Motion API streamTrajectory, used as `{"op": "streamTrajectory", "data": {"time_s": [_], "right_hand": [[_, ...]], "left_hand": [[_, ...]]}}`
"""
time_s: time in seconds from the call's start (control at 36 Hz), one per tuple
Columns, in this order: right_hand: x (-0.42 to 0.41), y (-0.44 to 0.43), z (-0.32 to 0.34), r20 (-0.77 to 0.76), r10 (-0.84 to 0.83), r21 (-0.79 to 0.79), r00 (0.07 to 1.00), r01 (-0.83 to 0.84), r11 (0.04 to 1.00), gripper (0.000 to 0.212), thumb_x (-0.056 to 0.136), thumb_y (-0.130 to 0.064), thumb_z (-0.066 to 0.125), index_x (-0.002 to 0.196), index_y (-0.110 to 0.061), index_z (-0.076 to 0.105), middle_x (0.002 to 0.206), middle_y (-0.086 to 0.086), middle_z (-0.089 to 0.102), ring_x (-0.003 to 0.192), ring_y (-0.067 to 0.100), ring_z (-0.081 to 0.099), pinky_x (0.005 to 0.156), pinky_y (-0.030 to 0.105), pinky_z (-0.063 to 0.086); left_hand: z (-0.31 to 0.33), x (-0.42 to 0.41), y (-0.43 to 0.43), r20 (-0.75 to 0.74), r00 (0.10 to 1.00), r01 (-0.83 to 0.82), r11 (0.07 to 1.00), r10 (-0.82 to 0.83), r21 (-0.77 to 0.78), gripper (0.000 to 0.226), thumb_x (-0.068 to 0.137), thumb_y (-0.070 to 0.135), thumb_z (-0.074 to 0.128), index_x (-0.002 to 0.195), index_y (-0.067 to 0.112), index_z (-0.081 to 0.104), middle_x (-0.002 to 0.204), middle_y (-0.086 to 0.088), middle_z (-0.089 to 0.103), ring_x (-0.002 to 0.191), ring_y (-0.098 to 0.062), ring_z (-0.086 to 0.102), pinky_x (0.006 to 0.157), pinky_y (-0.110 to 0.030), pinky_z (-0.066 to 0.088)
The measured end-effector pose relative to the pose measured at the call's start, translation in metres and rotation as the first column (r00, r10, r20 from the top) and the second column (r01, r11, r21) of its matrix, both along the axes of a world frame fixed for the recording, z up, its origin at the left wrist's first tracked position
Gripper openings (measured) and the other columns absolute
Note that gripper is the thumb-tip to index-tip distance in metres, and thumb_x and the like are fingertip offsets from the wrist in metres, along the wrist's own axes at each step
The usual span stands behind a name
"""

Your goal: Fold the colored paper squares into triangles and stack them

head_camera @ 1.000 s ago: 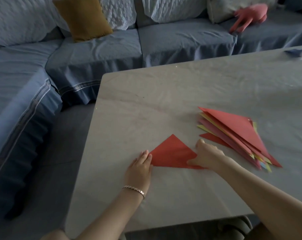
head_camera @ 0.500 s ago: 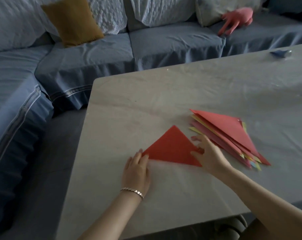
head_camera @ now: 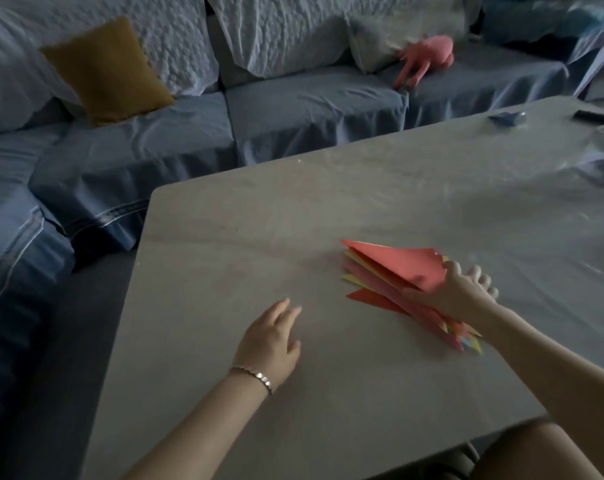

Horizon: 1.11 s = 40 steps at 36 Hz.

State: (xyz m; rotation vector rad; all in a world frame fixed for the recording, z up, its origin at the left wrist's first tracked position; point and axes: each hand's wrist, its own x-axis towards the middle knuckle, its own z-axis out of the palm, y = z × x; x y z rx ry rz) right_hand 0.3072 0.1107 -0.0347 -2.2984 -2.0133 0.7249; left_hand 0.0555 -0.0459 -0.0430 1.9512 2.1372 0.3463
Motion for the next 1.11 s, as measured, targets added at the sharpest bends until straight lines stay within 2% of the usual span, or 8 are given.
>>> {"op": "streamTrajectory", "data": {"time_s": [0.14,0.31,0.47,0.56,0.75,0.89,1.03,1.11], "right_hand": [[0.003,0.003,0.000,0.110,0.152,-0.223,0.982,-0.125,0.967,0.148,0.038,-0.080,0.069,0.142,-0.027,-0.023,0.146,0.032,0.008,0.135,0.045,0.012,0.107,0.053,0.019],[0.002,0.003,-0.001,0.182,0.293,-0.182,0.939,-0.261,0.948,0.126,0.046,-0.061,0.080,0.142,-0.019,0.011,0.134,0.018,0.027,0.126,0.037,0.027,0.100,0.045,0.033],[0.015,0.008,-0.004,0.115,0.334,-0.106,0.935,-0.323,0.940,0.113,0.053,-0.053,0.079,0.141,-0.024,0.014,0.131,0.007,0.029,0.122,0.031,0.031,0.096,0.042,0.038],[0.020,0.015,-0.003,0.085,0.331,-0.097,0.940,-0.323,0.941,0.109,0.055,-0.052,0.078,0.140,-0.027,0.016,0.130,0.004,0.031,0.120,0.029,0.031,0.095,0.041,0.040],[0.020,0.018,-0.002,0.037,0.307,-0.138,0.951,-0.300,0.944,0.110,0.063,-0.037,0.079,0.145,-0.028,0.006,0.127,0.009,0.030,0.121,0.030,0.031,0.095,0.042,0.043],[0.009,0.012,0.006,0.111,0.304,-0.164,0.946,-0.284,0.945,0.106,0.068,-0.033,0.076,0.145,-0.027,0.004,0.129,0.009,0.032,0.123,0.029,0.034,0.097,0.039,0.040],[-0.003,0.000,0.022,0.221,0.420,-0.039,0.880,-0.423,0.906,0.078,0.076,-0.039,0.068,0.141,-0.022,0.027,0.138,0.008,0.030,0.127,0.029,0.031,0.103,0.039,0.030],[-0.018,-0.012,0.044,0.188,0.528,0.004,0.828,-0.538,0.843,0.054,0.085,-0.046,0.056,0.129,-0.017,0.047,0.133,0.005,0.046,0.122,0.024,0.042,0.097,0.031,0.037]], "left_hand": [[0.015,0.023,0.067,-0.155,0.966,0.190,0.973,-0.209,-0.127,0.102,0.074,0.048,0.067,0.147,0.018,0.001,0.156,-0.002,0.000,0.143,-0.015,0.001,0.115,-0.025,0.006],[0.019,0.055,0.144,-0.257,0.905,0.280,0.929,-0.340,-0.242,0.135,0.054,0.059,0.077,0.144,0.023,-0.016,0.154,-0.003,-0.016,0.142,-0.020,-0.014,0.117,-0.040,0.002],[0.007,0.068,0.186,-0.289,0.856,0.274,0.851,-0.428,-0.448,0.143,0.047,0.057,0.082,0.139,0.035,-0.025,0.153,-0.009,-0.020,0.140,-0.027,-0.021,0.114,-0.049,-0.009],[0.003,0.068,0.197,-0.243,0.866,0.282,0.827,-0.438,-0.486,0.140,0.045,0.059,0.082,0.140,0.038,-0.019,0.155,-0.008,-0.004,0.143,-0.027,-0.007,0.114,-0.049,-0.006],[-0.001,0.067,0.186,-0.099,0.893,0.374,0.846,-0.439,-0.380,0.105,0.062,0.044,0.079,0.144,0.035,0.015,0.138,-0.001,0.032,0.126,-0.022,0.029,0.107,-0.037,0.031],[-0.002,0.066,0.174,-0.122,0.888,0.376,0.853,-0.444,-0.361,0.080,0.076,0.037,0.068,0.142,0.034,0.024,0.143,0.002,0.030,0.129,-0.021,0.029,0.107,-0.036,0.030],[0.014,0.063,0.152,-0.243,0.883,0.311,0.889,-0.401,-0.336,0.091,0.076,0.046,0.066,0.146,0.032,0.010,0.154,-0.004,0.009,0.139,-0.025,0.015,0.113,-0.037,0.014],[0.036,0.056,0.130,-0.257,0.904,0.245,0.907,-0.342,-0.343,0.084,0.080,0.051,0.060,0.145,0.030,0.012,0.153,-0.002,0.016,0.139,-0.023,0.018,0.115,-0.040,0.011]]}}
